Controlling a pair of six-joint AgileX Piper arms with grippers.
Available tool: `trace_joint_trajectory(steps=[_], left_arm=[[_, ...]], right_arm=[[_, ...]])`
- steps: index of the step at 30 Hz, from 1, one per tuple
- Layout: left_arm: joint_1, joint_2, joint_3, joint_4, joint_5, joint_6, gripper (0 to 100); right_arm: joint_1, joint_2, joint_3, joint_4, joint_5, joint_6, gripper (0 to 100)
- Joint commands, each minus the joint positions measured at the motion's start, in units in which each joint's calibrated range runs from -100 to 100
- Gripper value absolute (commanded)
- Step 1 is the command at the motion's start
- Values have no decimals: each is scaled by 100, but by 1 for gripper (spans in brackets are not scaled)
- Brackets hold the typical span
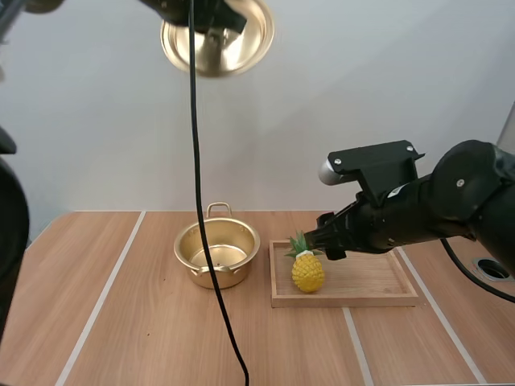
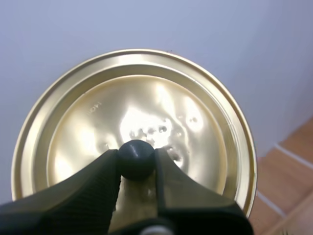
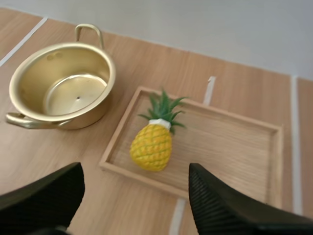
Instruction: Open the pot, put the pineapple inside, and close it
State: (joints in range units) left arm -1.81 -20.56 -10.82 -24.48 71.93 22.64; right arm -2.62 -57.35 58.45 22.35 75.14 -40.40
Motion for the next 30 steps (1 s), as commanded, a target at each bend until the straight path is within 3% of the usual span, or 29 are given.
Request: trace_joint_trajectory(steps=[1,16,30], left_arm=[[-14,-461,-365,-142,-980,-322,0],[-14,-1872,-646,-142,-4070,-321,0],[-14,-2290,-646,-142,-4200,-288,0]], right_arm=[[-22,422,-60,375,165,-263,100],[-22,2616,-368,744,-289,-974,100],[-22,4032,-1046,912,-925,-1243,100]])
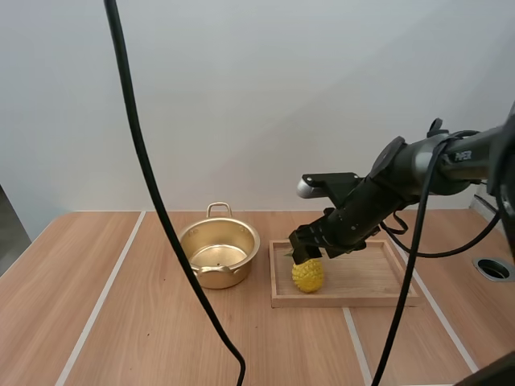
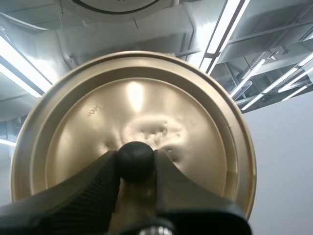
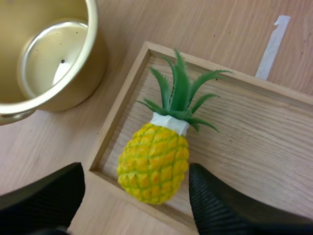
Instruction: Open the pot, put the pineapple inside, and close it
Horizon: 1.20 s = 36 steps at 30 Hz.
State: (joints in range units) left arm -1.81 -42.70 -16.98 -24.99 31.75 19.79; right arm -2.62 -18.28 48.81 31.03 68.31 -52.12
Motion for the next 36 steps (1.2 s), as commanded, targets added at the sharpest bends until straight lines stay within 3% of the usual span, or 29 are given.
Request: trace_joint_trajectory(steps=[1,8,14,25,26,29,36], left_arm=[[-14,-91,-30,-91,-182,-3,0],[-14,-181,-30,-91,-240,-3,0],[-14,-181,-30,-91,-240,-3,0],[-14,-181,-30,-102,-226,-3,0],[-14,-181,-30,-115,-204,-3,0],[-14,-181,-30,-114,-189,-3,0],[-14,-181,-30,-114,-189,-3,0]], right_arm=[[-22,203,-94,33,-332,-75,100],[-22,710,-94,59,-639,-235,100],[-15,1140,-94,589,-501,-658,100],[-15,1517,-94,687,-909,-971,98],[-15,1517,-94,687,-976,-971,77],[-15,1517,-94,687,-1066,-932,1],[-15,1231,-508,769,-591,-910,0]])
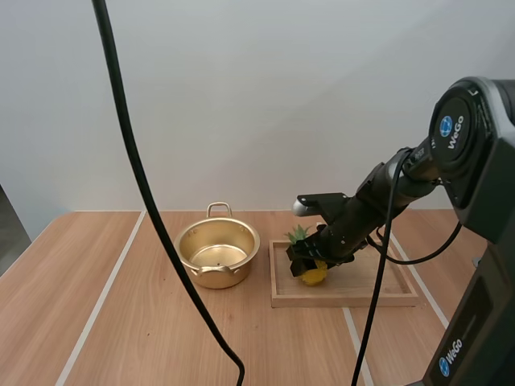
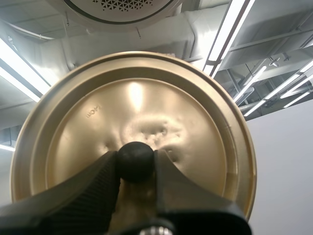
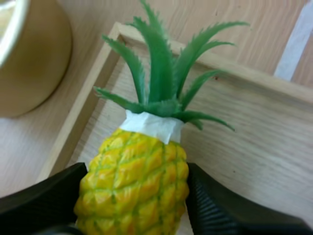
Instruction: Open the pot, put the pineapple inside, and close it
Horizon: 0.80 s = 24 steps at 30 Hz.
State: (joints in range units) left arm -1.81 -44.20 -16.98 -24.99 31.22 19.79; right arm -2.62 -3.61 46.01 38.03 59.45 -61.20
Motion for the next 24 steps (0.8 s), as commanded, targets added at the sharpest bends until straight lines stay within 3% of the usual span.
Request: trace_joint_trajectory(steps=[1,9,17,24], left_arm=[[-14,-31,-30,-114,-136,-3,0],[-14,-92,-30,-78,-299,-3,0],[-14,-299,-30,-53,-1082,-3,0],[-14,-315,-30,-53,-1232,-3,0]], right_arm=[[-15,-366,-378,152,436,-1,0],[-15,-1557,-1585,841,644,-22,0],[-101,-3015,-2090,747,-2068,242,0],[-449,-3969,-2090,761,-2858,1040,0]])
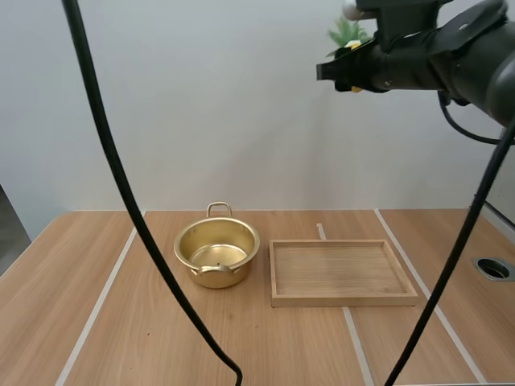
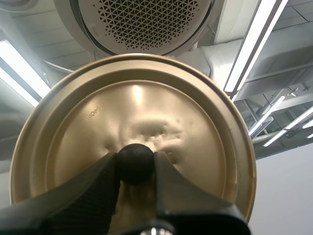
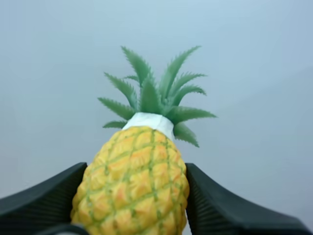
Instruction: Open the pot, put the pineapple inside, and close it
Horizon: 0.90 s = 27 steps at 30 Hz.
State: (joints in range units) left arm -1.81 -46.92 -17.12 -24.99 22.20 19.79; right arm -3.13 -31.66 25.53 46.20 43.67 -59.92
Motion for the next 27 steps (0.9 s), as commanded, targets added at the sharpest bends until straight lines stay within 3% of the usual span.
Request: trace_joint_trajectory(steps=[1,4,9,12,17,27], left_arm=[[-14,-43,-15,-53,-349,-3,0],[-14,-43,-15,-53,-349,-3,0],[-14,-43,-15,-64,-349,-3,0],[-14,-43,-15,-64,-349,-3,0],[-14,-43,-15,-64,-349,-3,0],[-14,-43,-15,-50,-349,125,0]], right_arm=[[-397,-1246,-42,-13,-1326,961,0],[-365,-1298,-42,438,-983,857,0],[-100,-955,-42,1543,1212,-353,0],[191,-658,-42,1695,2043,-689,0],[543,-52,-42,1530,2909,-968,0],[1291,1499,-42,-10,3307,-937,0]])
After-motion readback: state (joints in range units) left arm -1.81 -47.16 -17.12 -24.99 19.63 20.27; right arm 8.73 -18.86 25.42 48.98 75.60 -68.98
